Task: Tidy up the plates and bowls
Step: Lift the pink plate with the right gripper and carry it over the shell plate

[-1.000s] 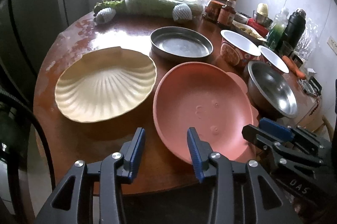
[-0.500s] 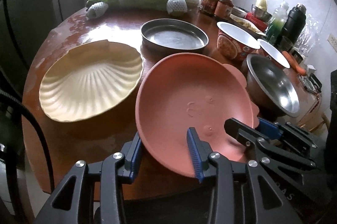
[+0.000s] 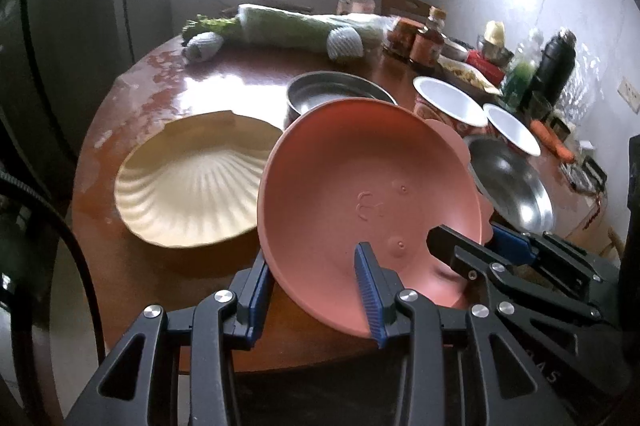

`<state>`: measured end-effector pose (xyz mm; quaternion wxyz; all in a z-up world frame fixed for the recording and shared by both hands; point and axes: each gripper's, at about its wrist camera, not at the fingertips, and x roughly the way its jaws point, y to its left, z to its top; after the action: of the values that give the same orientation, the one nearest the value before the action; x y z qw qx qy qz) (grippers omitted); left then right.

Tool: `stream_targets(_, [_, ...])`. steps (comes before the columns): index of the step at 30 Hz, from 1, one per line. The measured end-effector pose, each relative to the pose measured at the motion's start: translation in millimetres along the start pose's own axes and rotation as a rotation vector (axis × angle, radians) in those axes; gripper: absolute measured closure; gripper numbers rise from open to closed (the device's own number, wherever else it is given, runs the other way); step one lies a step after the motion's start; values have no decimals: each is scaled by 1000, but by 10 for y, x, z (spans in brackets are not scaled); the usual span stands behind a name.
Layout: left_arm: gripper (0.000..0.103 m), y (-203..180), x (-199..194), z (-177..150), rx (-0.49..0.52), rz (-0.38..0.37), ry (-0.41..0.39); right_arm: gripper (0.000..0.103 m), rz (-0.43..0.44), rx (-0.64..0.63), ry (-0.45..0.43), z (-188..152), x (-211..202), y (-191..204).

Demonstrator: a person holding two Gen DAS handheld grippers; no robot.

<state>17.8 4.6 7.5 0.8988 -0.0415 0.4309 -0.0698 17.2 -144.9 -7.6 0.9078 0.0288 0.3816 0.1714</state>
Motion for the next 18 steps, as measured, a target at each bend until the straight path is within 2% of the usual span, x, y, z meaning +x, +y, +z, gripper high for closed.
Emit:
stream_targets(10, [63,497,-126,135,-84,81,-58,67,70,-78,-16,256,193,424])
stream_targets(18, [62,849,-75,269,-121,126,-66,67,111,-111,-34,493,369,759])
